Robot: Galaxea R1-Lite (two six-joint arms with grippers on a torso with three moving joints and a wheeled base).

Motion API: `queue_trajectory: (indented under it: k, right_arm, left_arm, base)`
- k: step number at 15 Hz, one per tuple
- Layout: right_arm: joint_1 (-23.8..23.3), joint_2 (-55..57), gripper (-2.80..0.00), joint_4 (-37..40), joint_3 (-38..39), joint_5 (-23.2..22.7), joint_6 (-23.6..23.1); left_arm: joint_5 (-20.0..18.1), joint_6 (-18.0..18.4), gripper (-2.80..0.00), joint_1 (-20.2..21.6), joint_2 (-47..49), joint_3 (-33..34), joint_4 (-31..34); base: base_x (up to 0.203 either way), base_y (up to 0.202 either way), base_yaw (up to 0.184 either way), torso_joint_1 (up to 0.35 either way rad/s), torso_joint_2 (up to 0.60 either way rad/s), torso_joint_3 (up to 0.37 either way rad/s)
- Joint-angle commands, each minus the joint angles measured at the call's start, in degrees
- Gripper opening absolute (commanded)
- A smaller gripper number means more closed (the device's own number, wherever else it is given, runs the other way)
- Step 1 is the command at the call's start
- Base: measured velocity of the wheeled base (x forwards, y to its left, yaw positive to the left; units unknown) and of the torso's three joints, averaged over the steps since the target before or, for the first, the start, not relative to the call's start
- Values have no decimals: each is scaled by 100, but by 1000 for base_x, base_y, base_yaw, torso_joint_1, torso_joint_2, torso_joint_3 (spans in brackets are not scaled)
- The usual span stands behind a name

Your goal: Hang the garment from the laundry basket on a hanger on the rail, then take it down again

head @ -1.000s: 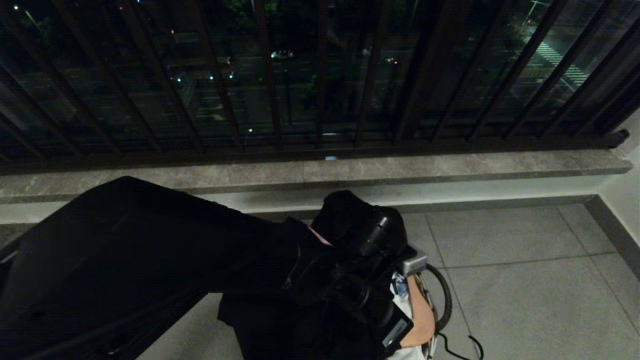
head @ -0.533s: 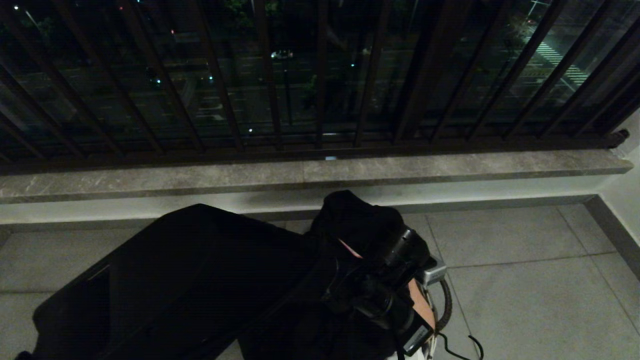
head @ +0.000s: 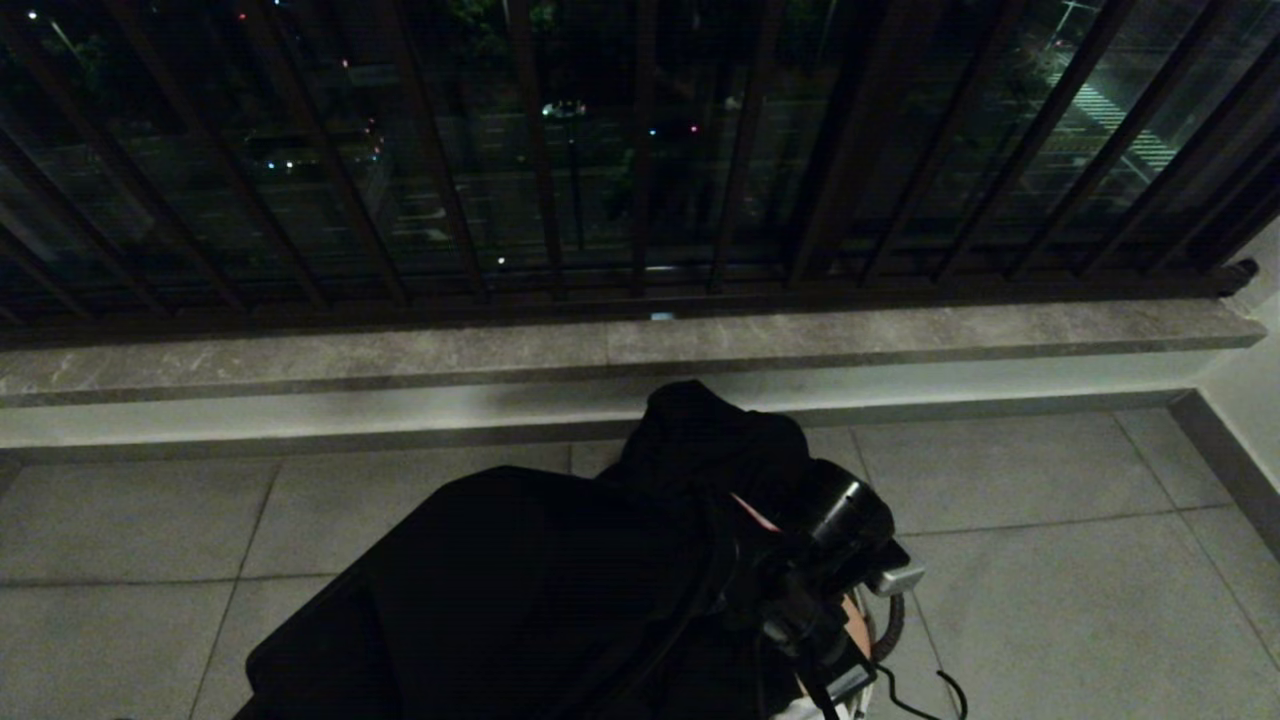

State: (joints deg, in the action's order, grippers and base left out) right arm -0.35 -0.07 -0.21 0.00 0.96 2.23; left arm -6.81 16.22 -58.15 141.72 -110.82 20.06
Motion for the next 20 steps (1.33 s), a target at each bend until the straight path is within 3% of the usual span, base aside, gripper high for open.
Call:
queue_trajectory:
  k: [1, 17, 20]
  right_arm:
    - [0, -1, -280, -5, 0, 1, 5]
    - [0, -1, -280, 3, 0, 1, 0]
    - [0, -1, -280, -6, 0, 1, 5]
  left_arm:
    - [222, 219, 0, 14, 170, -89, -1]
    - [194, 267, 0, -127, 424, -105, -125]
    - [205, 289, 0, -127, 588, -101, -565]
  base:
    - [0, 0, 0, 0, 0, 0]
    - [0, 0, 0, 0, 0, 0]
    - [0, 0, 0, 0, 0, 0]
